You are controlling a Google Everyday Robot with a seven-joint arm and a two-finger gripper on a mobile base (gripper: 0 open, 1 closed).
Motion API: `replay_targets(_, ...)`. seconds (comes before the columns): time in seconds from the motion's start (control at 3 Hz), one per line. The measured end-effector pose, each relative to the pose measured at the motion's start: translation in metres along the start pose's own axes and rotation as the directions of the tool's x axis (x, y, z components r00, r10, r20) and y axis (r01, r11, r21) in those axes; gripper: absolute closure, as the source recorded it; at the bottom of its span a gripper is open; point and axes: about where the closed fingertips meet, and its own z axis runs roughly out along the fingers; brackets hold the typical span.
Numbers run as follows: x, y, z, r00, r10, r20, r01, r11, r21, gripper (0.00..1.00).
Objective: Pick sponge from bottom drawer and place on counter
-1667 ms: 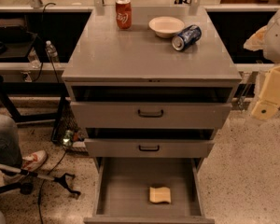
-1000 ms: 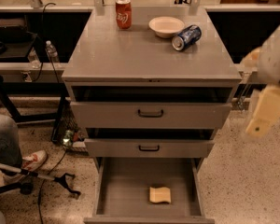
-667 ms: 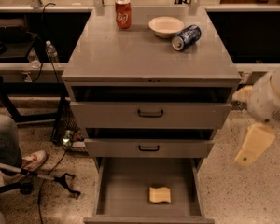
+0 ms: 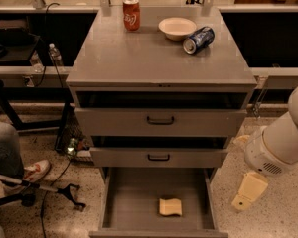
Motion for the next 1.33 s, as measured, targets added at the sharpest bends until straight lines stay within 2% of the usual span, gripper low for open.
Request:
replay_targets(0.33,-0.003,0.002,0.008,1.0,0.0,0.024,0.001,0.9999,-0.015,0.0)
replay_targets(0.67,0.0,0.017,0.059,0.996,0.028,0.079,-0.021,0.996,-0.086,0.0)
replay_targets(1.0,0.001,0.03,0.146,0.986,0.084,0.145,-0.063,0.9872,-0.147,0.0)
replay_targets(1.33,-0.022,0.031,0.222,0.962,0.135,0.238,-0.091,0.9783,-0.186,0.0)
